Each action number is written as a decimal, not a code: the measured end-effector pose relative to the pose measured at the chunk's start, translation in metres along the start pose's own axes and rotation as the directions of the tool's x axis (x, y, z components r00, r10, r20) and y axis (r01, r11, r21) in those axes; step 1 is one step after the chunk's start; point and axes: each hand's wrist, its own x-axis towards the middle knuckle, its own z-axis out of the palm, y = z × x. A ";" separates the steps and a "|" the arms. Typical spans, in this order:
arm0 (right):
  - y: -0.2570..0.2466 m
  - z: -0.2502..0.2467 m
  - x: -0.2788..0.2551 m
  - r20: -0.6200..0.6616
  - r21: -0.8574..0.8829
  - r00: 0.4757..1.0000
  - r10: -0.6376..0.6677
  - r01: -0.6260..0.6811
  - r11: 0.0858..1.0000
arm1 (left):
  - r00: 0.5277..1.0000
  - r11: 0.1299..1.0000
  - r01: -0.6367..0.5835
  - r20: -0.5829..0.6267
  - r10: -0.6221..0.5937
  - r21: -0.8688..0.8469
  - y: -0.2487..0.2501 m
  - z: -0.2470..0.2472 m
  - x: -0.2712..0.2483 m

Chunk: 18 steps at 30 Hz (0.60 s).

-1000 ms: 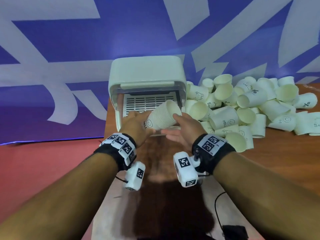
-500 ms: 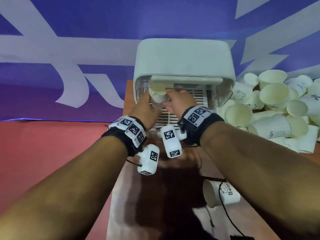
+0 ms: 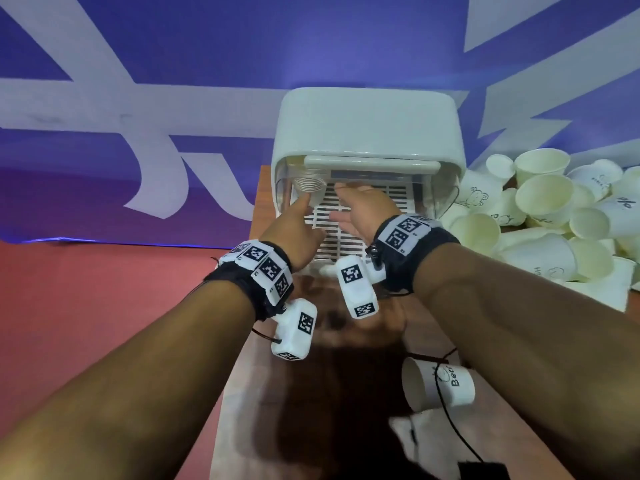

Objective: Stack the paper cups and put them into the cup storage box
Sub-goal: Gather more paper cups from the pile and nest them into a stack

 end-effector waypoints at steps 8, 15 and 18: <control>0.040 -0.077 -0.089 0.044 -0.040 0.999 0.030 -0.029 0.999 | 0.986 0.985 -0.085 0.156 0.061 0.151 0.039 0.061 -0.065; 0.095 -0.156 -0.144 -0.020 -0.159 0.998 0.056 -0.059 0.985 | 0.906 0.935 -0.224 0.413 0.094 0.277 0.042 0.142 -0.118; 0.123 -0.189 -0.160 -0.085 -0.229 0.995 0.043 -0.061 0.971 | 0.917 0.881 -0.159 0.398 -0.035 0.445 0.043 0.177 -0.133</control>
